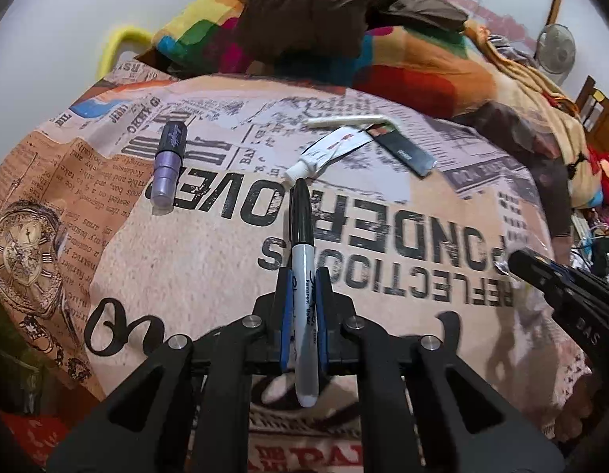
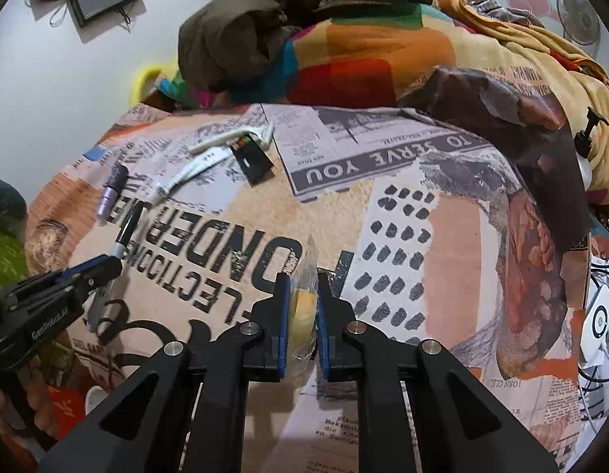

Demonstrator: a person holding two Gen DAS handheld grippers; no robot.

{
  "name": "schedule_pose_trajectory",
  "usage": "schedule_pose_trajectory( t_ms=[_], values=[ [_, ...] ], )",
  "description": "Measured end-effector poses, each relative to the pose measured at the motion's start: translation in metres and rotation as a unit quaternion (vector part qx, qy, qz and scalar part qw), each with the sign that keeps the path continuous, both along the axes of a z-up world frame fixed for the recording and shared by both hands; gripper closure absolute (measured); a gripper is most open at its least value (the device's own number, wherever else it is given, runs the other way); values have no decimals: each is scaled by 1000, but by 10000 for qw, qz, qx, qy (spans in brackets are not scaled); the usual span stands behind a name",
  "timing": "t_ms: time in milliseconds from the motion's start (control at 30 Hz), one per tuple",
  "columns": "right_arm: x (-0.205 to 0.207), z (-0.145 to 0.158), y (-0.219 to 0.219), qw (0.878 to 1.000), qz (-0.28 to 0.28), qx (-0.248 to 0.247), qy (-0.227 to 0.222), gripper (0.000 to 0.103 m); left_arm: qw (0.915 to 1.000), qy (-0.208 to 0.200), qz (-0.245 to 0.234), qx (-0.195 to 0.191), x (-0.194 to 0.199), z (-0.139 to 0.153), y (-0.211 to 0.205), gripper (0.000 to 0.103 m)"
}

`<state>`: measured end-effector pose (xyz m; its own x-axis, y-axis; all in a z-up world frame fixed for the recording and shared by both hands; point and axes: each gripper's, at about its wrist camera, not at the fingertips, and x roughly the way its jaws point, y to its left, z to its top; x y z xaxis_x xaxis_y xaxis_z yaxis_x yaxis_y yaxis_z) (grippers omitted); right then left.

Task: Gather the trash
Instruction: 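Grasp the black marker with the left tool while right grasps the clear plastic bag, then carry marker and plastic bag to the white bin and open both tools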

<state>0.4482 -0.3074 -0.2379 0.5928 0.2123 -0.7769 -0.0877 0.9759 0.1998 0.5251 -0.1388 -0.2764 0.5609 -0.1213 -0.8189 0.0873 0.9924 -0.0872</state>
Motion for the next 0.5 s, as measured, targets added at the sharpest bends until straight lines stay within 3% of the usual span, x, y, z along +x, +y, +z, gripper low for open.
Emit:
schedule_pose_trajectory(
  t_ms=[500],
  values=[
    [-31,58,8,9982,-23,238,-555,92,9977,-625,-48,-262,-51,80,23,93]
  ],
)
